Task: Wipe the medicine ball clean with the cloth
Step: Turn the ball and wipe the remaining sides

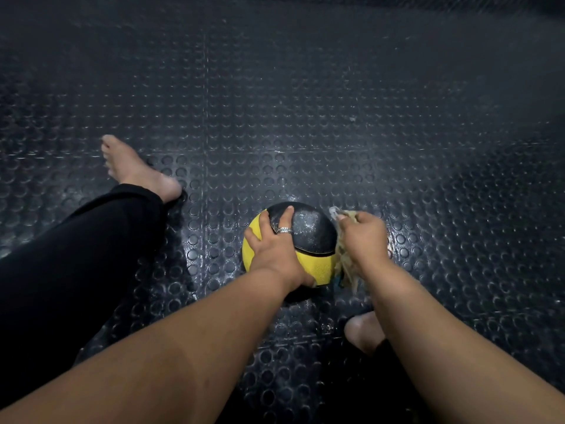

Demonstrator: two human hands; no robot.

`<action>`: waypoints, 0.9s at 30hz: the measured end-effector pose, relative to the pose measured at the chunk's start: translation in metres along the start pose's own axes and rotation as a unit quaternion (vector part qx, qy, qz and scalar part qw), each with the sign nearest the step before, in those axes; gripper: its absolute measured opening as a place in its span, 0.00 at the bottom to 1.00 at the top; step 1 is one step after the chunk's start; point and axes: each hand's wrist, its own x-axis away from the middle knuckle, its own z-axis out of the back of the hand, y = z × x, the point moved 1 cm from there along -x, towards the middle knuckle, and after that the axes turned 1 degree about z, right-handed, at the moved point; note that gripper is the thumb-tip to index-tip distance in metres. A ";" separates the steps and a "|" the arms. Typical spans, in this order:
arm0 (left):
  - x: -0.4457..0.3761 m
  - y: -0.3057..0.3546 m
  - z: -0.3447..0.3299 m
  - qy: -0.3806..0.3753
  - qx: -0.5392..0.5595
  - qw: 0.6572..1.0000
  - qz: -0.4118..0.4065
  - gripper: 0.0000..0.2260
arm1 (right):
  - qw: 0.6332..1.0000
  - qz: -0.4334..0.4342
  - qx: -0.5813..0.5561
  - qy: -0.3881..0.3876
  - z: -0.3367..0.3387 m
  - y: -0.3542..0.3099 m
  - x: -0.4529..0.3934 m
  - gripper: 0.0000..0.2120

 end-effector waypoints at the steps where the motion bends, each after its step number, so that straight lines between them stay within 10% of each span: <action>1: -0.001 -0.001 -0.001 0.000 0.002 1.000 -0.002 0.62 | 0.999 0.029 0.026 -0.014 -0.006 -0.001 0.000 0.04; 8: 0.011 -0.007 -0.017 0.019 -0.023 0.999 -0.019 0.60 | 0.977 0.089 0.188 -0.038 -0.017 -0.007 -0.023 0.08; 27: -0.002 0.006 -0.004 0.016 -0.004 1.000 0.006 0.60 | 0.967 0.154 0.200 -0.025 -0.018 -0.022 0.018 0.09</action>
